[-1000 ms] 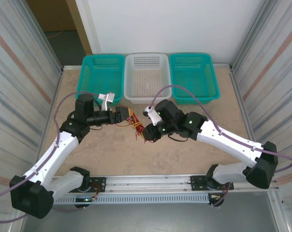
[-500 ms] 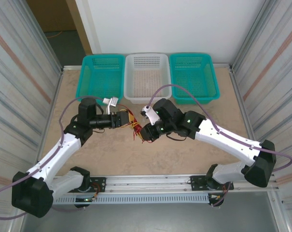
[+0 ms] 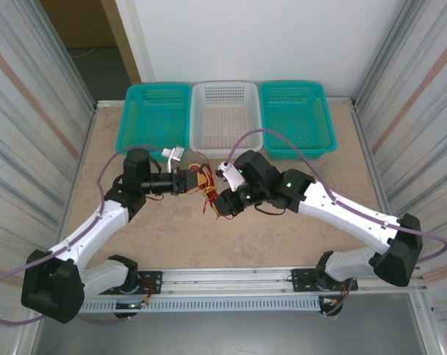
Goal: Untangle the cables
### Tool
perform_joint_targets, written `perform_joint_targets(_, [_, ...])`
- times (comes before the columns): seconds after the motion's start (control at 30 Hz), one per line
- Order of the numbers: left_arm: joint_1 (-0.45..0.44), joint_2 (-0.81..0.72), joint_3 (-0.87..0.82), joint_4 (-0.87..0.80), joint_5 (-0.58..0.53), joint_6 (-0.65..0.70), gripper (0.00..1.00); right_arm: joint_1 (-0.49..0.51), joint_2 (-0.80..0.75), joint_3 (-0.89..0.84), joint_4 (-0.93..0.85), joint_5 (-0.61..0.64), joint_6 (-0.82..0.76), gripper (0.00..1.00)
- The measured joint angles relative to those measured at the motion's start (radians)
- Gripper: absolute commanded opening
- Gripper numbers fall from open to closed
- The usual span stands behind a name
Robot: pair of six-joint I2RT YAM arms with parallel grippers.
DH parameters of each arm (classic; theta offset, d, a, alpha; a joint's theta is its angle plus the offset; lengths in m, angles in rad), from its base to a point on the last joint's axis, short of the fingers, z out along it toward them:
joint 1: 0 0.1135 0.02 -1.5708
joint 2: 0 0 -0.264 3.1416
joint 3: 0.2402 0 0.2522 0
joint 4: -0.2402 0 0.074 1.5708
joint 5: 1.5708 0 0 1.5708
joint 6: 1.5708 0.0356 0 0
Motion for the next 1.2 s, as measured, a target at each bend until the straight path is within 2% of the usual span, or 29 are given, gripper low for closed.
perform_joint_targets(0.07, [0.0, 0.006, 0.0, 0.001, -0.005, 0.0, 0.0, 0.0, 0.0, 0.001, 0.002, 0.001, -0.002, 0.56])
perform_joint_targets(0.13, [0.001, 0.006, 0.0, -0.011, -0.023, 0.0, 0.0, 0.0, 0.0, 0.005, 0.004, 0.024, 0.0, 0.7])
perform_joint_targets(0.27, [0.02, 0.006, 0.018, -0.102, -0.084, 0.029, 0.0, -0.006, -0.022, 0.011, -0.007, 0.131, 0.013, 0.87])
perform_joint_targets(0.33, [0.025, 0.005, 0.039, -0.163, -0.122, 0.062, 0.0, -0.019, -0.057, 0.011, -0.013, 0.191, 0.028, 0.89])
perform_joint_targets(0.47, [0.025, -0.008, 0.053, -0.208, -0.151, 0.101, 0.0, -0.06, -0.157, -0.006, 0.008, 0.231, 0.053, 0.83])
perform_joint_targets(0.6, [0.022, -0.021, 0.053, -0.227, -0.164, 0.118, 0.0, -0.106, -0.203, -0.016, 0.072, 0.221, 0.112, 0.66])
perform_joint_targets(0.73, [0.01, -0.04, 0.053, -0.227, -0.17, 0.126, 0.0, -0.118, -0.134, 0.001, 0.102, 0.186, 0.145, 0.54])
perform_joint_targets(0.9, [0.006, -0.053, 0.053, -0.228, -0.166, 0.139, 0.0, -0.117, -0.035, 0.018, 0.105, 0.155, 0.161, 0.47])
perform_joint_targets(1.13, [0.004, -0.053, 0.055, -0.248, -0.158, 0.16, 0.0, -0.117, -0.03, 0.019, 0.118, 0.127, 0.161, 0.37])
perform_joint_targets(1.2, [0.004, -0.053, 0.055, -0.249, -0.15, 0.164, 0.0, -0.117, -0.028, 0.02, 0.122, 0.123, 0.161, 0.31])
